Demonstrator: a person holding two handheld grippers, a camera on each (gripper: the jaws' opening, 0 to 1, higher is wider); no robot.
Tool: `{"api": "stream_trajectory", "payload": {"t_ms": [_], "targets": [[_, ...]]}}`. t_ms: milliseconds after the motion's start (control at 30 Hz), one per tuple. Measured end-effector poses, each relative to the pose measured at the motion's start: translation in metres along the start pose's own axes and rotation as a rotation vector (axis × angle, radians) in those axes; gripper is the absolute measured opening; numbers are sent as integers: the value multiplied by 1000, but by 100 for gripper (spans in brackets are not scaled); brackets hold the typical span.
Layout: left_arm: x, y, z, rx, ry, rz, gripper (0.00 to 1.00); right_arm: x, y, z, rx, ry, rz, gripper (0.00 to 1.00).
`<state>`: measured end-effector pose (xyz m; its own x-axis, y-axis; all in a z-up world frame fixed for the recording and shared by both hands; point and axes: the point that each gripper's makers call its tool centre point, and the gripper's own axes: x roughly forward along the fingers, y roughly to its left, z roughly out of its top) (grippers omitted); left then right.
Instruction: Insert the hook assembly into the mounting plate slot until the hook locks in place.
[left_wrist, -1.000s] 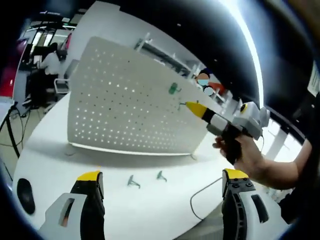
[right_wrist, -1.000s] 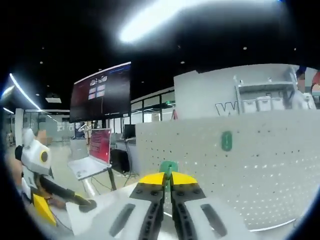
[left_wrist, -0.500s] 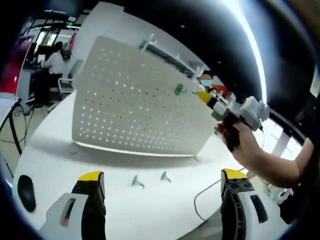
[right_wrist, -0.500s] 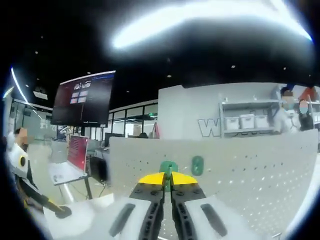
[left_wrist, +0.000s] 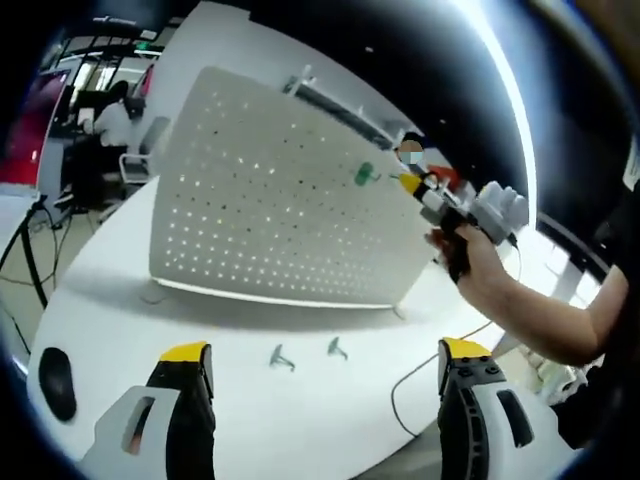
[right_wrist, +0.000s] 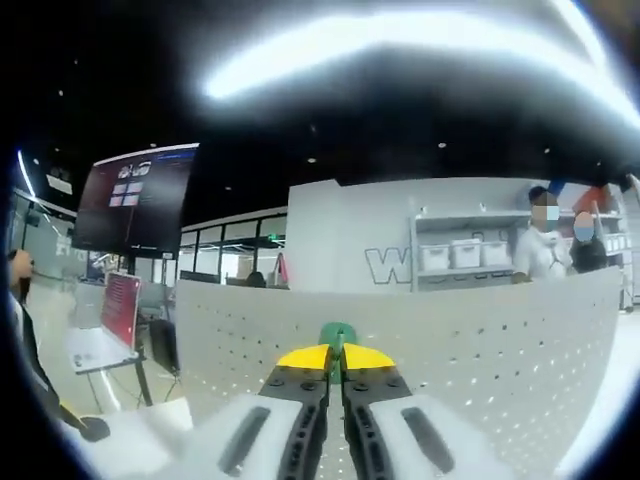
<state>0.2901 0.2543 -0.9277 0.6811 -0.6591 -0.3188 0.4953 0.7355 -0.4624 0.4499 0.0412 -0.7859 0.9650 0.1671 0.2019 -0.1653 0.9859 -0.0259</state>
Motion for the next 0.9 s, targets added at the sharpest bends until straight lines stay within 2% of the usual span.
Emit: {"api": "stream_trajectory", "payload": {"t_ms": [400, 900], "targets": [[3, 5, -1, -14, 2, 10, 93, 14, -34, -1, -47, -25, -85, 0], [3, 11, -8, -25, 24, 27, 90, 22, -39, -11, -111, -28, -119, 0]]}}
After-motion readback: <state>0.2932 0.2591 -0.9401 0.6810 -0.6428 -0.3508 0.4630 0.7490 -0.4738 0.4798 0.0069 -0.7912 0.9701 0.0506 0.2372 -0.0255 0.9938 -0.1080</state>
